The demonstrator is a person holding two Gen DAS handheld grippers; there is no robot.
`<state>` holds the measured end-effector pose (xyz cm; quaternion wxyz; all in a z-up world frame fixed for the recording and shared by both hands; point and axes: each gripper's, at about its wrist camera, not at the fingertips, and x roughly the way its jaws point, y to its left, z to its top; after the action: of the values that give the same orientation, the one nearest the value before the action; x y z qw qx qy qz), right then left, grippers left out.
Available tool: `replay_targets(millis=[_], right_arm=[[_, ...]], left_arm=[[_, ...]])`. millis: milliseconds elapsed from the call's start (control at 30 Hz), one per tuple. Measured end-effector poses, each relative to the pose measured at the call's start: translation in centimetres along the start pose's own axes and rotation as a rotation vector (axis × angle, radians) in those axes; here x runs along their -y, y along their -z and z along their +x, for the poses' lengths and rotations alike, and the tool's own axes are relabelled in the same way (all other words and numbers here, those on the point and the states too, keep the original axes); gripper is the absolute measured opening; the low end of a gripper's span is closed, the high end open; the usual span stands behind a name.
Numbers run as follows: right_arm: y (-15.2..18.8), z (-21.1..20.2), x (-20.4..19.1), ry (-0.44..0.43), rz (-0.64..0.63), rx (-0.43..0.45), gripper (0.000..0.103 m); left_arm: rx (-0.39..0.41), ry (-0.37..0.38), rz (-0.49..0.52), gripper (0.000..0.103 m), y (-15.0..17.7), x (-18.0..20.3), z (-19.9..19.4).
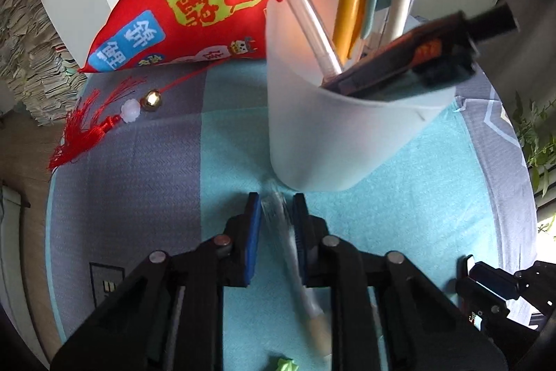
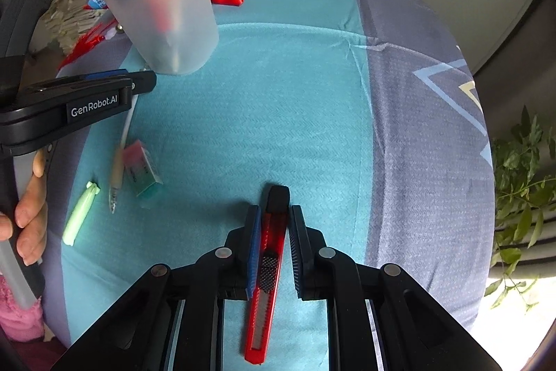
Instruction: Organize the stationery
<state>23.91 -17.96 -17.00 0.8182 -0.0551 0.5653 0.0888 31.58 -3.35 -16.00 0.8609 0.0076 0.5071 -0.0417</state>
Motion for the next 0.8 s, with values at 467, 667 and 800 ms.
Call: replay_targets(millis=[467, 667, 800], right_arm=[[1.7, -7.9, 0.0, -0.026, 0.048, 0.350, 0.014], [2.2, -9.8, -0.3, -0.044, 0.058, 0.413, 0.014], [2.5, -10.2, -0.2, -0.050, 0.069, 0.426, 0.014]], left_arm=[[0.246, 0.168, 0.008, 0.011, 2.2, -3.4, -12.1], [0.320, 0.188, 0.047, 0.009, 3.1, -2.4, -14.3], [0.351, 0.187, 0.059, 0.009, 2.6, -2.3, -15.1]])
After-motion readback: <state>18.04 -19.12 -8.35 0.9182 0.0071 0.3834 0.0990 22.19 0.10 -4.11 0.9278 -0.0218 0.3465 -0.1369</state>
